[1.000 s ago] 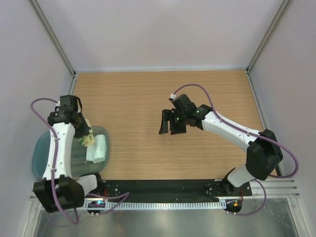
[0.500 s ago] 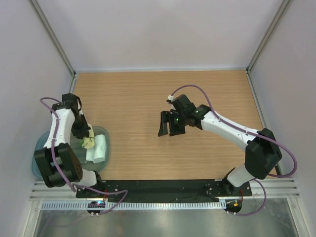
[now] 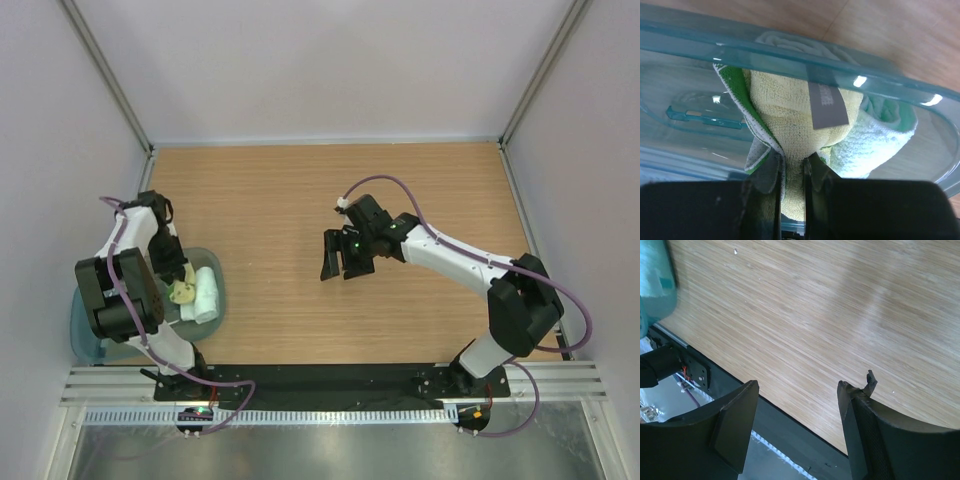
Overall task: Roll the towels
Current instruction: Place the rolled towel into the container
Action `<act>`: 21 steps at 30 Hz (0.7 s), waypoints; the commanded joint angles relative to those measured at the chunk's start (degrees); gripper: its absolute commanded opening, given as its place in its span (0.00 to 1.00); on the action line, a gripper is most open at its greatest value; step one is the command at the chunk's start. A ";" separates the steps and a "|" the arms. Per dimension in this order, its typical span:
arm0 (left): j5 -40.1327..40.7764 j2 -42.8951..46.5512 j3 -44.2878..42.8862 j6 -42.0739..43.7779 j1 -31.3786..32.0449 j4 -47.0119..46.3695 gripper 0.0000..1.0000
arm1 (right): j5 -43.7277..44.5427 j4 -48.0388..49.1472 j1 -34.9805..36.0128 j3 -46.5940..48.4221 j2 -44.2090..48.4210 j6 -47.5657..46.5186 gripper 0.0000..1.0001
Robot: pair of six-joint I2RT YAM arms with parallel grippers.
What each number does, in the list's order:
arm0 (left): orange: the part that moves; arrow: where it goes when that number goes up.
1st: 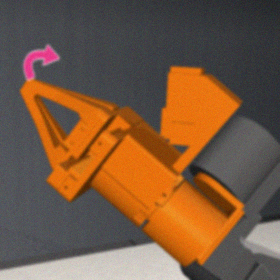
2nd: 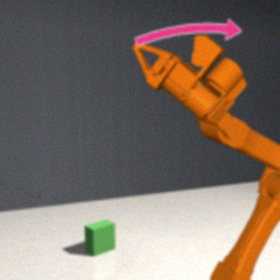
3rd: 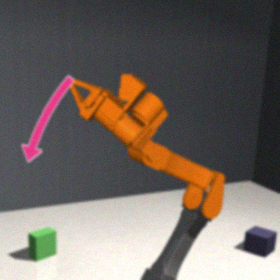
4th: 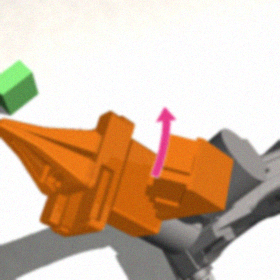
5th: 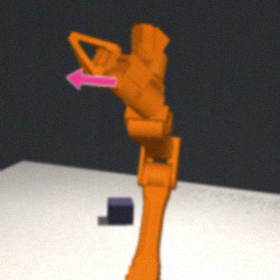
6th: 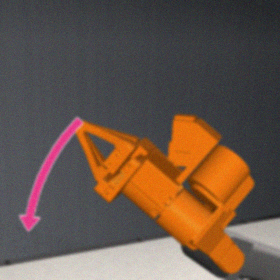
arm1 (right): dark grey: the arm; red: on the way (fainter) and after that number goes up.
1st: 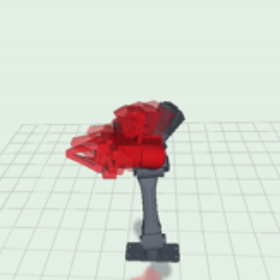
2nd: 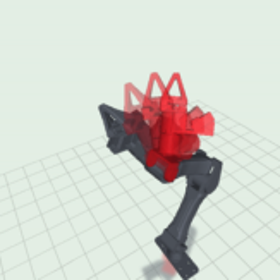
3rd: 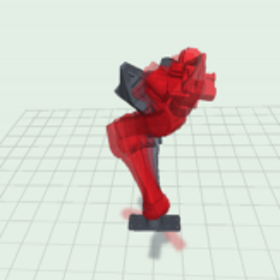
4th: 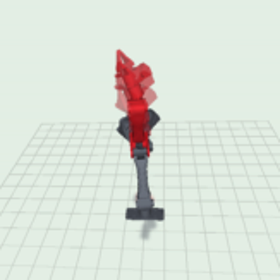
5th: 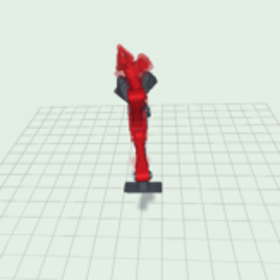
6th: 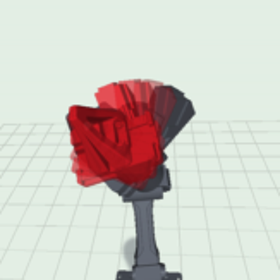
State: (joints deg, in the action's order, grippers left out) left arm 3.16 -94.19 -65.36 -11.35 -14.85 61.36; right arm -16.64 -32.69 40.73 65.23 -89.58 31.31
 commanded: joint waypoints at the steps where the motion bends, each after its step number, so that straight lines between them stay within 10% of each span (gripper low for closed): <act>1: 0.18 -0.73 -5.03 2.39 1.49 -8.60 0.00 | 0.47 1.05 -0.39 1.12 -1.12 -1.34 0.71; 11: -2.62 -6.97 -13.21 3.01 4.22 -10.39 0.00 | 2.23 -0.45 -1.62 1.92 -1.83 -2.31 0.71; 21: -14.77 7.43 0.23 -1.47 3.95 -12.59 0.00 | 1.70 0.26 -1.62 0.95 -1.30 -1.34 0.71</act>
State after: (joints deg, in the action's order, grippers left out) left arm -6.04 -91.64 -66.92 -11.20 -10.74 49.58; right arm -15.31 -32.97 39.13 65.25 -91.92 30.06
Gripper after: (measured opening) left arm 0.119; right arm 0.709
